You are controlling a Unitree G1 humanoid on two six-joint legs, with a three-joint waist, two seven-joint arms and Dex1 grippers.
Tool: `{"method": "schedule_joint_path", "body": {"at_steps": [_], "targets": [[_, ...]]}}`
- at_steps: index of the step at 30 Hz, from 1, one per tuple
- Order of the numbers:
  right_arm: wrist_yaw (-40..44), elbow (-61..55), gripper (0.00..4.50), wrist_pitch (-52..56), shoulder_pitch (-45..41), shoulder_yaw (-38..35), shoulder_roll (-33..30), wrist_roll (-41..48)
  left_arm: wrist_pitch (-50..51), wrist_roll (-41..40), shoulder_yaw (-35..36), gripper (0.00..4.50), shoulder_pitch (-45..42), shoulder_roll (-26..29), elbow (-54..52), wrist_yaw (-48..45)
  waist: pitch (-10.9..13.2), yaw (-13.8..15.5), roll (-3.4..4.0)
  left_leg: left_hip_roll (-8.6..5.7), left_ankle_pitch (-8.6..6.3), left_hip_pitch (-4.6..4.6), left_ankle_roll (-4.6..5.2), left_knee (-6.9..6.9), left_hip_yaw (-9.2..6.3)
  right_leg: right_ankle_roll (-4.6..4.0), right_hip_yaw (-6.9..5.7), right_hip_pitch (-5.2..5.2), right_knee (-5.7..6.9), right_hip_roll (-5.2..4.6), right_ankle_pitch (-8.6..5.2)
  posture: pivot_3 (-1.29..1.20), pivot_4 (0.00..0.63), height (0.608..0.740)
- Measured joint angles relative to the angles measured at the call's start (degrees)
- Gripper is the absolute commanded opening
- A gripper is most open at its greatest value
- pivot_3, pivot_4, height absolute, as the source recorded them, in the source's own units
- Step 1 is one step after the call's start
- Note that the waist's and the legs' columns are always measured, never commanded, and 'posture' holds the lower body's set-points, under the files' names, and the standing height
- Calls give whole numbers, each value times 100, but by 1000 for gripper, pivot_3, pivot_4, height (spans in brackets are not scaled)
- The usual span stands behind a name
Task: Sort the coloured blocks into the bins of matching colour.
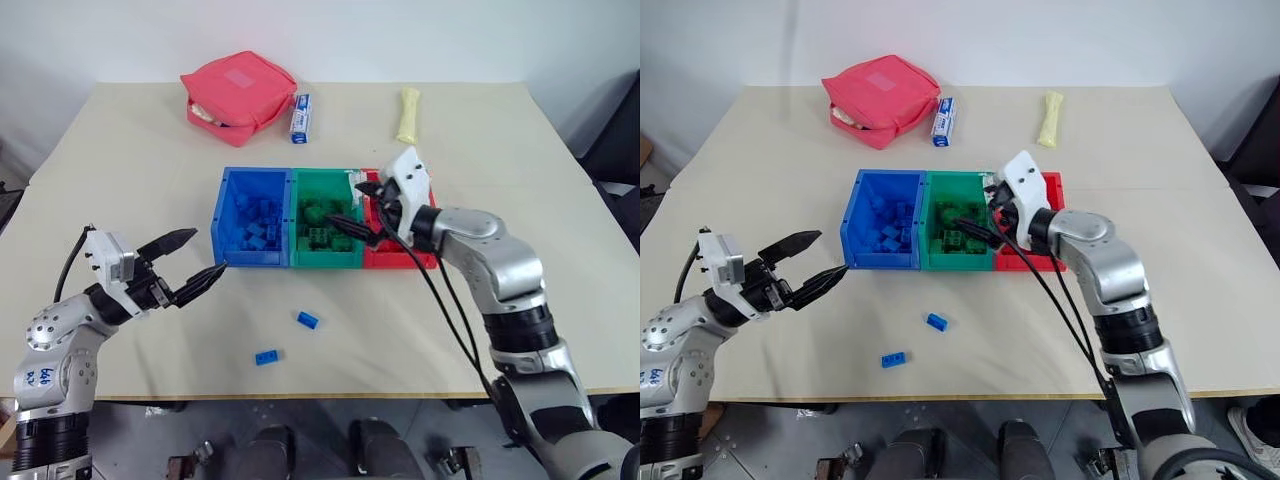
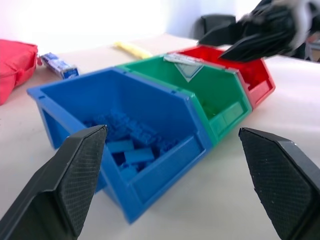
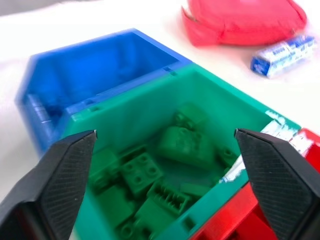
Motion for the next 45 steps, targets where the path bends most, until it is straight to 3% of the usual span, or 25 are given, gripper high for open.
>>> {"method": "schedule_joint_path", "body": {"at_steps": [6,13,16,21,27,33,38,41,45], "targets": [[1567,-584,4447,-1071,1778,-573,-1153,451,-559,514,-186,4500,-122,860,1239,-1043,2,2,1,1,2,3,5,3,12,1,3,9,-29,0,0,0,150,740],[2659,-702,4447,-2053,3285,-1513,-1846,865,-1118,911,-489,4500,-652,1309,2682,-2042,5,2,2,11,-9,56,27,-11,14,-1,3,60,-29,1,0,0,150,740],[2855,-828,4447,-2162,3783,-1829,-2056,968,-1092,946,-787,4500,-958,1249,2618,-2220,6,57,0,10,-10,52,27,-2,8,0,0,66,-32,-1,0,0,150,740],[2852,-1179,4447,-2220,4316,-2093,-2090,1103,-816,1171,-1526,4500,-1353,949,1588,-2092,5,152,-1,9,-10,53,23,5,10,5,6,71,-34,0,3,0,150,740],[2460,-2165,4447,-1560,4764,-2371,-2235,1585,370,1767,-3011,4500,-2259,552,92,-1751,6,171,-3,8,-9,50,22,13,10,8,6,73,-30,7,4,0,150,740],[2091,-2683,4447,-1213,5039,-2515,-2285,1795,676,2724,-4020,4500,-2894,409,223,-1723,6,159,-3,9,-9,53,27,17,15,8,9,73,-27,13,4,0,150,740],[1775,-2921,4447,-1101,5089,-2523,-2266,1906,692,3052,-4435,4500,-3180,143,695,-1873,9,176,-7,8,-8,49,26,25,13,9,7,76,-29,11,4,0,150,740],[1655,-2980,4500,-1087,5124,-2518,-2258,1906,708,3168,-4618,3907,-3279,-48,728,-1937,9,201,-7,8,-8,44,24,38,13,10,7,77,-28,11,5,0,150,740],[1551,-3045,4500,-1079,5171,-2515,-2228,1912,694,3331,-4708,2730,-3280,-44,820,-1983,9,205,-8,9,-8,46,25,40,13,10,8,77,-25,12,5,0,150,740]]}}
